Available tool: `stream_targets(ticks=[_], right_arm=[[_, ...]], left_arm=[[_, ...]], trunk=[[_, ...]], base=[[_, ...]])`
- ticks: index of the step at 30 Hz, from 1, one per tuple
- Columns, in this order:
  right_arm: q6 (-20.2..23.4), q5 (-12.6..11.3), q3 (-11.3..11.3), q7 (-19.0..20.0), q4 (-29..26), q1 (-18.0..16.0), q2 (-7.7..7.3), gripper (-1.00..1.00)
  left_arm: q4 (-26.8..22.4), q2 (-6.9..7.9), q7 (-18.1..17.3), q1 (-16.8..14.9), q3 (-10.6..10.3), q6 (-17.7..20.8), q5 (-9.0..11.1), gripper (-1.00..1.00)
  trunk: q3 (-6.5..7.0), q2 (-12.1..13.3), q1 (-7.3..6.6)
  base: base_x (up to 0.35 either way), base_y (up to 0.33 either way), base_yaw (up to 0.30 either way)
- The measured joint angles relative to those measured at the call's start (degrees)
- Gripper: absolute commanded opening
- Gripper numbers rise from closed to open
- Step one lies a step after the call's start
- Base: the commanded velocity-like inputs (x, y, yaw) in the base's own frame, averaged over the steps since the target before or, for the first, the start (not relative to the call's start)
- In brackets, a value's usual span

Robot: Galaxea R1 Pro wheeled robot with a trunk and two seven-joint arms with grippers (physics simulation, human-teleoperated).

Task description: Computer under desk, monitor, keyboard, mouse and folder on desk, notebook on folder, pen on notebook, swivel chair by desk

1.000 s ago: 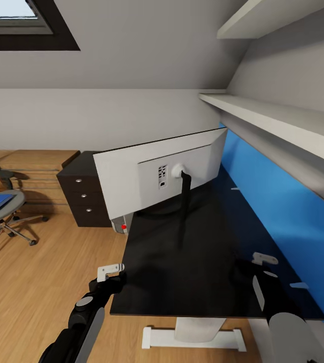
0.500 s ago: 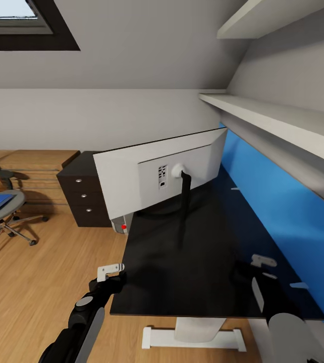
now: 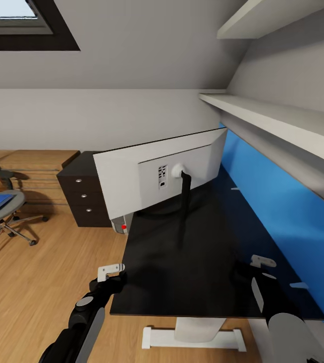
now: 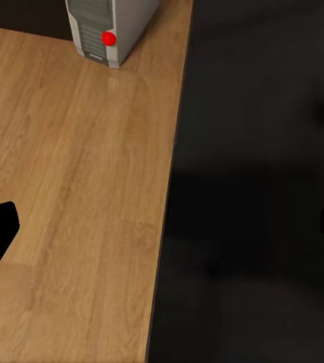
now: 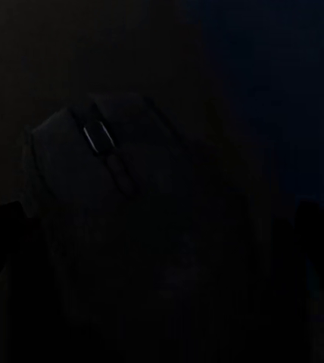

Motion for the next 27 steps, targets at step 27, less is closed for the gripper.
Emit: stream_targets(ticks=[27], right_arm=[[-5.6,0.9,0.1,-0.1,-2.6,0.1,1.48,-1.0]], left_arm=[[0.1,0.0,0.0,0.0,-0.2,0.0,0.1,1.0]], trunk=[[0.0,0.0,0.0]], base=[[0.0,0.0,0.0]])
